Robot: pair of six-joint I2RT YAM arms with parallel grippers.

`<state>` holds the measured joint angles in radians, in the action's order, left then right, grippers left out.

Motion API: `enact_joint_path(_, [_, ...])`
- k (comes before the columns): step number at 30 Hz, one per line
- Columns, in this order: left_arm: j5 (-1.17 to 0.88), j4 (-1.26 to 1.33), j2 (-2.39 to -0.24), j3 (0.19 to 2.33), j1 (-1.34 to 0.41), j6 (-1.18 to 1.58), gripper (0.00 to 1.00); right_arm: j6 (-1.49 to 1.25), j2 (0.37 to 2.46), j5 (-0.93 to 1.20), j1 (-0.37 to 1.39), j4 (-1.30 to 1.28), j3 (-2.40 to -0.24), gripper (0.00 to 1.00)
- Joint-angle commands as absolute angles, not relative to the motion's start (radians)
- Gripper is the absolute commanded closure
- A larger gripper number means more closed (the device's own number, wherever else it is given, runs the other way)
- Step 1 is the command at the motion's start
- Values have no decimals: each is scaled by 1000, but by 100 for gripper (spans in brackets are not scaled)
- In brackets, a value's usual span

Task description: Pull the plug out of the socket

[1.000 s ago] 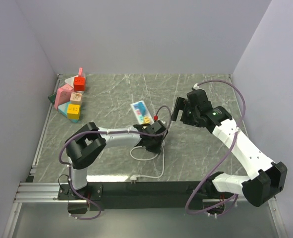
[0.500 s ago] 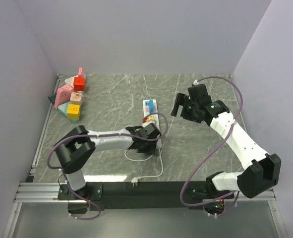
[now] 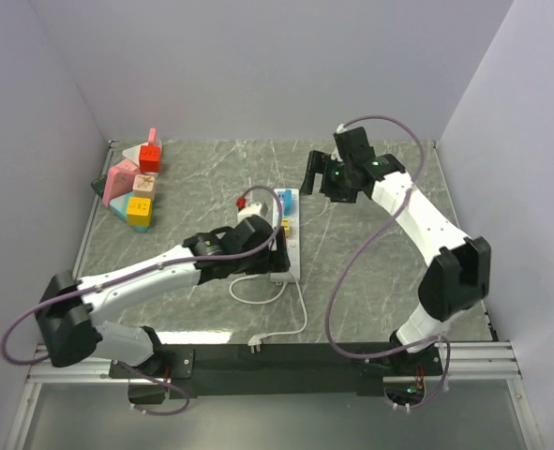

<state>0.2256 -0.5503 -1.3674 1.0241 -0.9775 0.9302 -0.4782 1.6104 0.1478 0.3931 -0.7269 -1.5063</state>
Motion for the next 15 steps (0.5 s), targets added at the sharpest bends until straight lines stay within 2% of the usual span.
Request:
enact_joint_path(1, [245,-560,-1298,1092,-954,920,0,-445,1658,170,431,-761,-1600,0])
enact_joint_path(3, [242,-552,-1282,1085,-931,901,2,-443,1703,157,463,-768,-1632,0])
enact_joint_path(8, [173,-494,-1261,1003,-784,884,16,-446,1821,101,521,-836,-1721,1])
enact_joint_path(15, [170,-445,-1215,939,-672,870,28,-474,1878,51,604,-822,-1660,2])
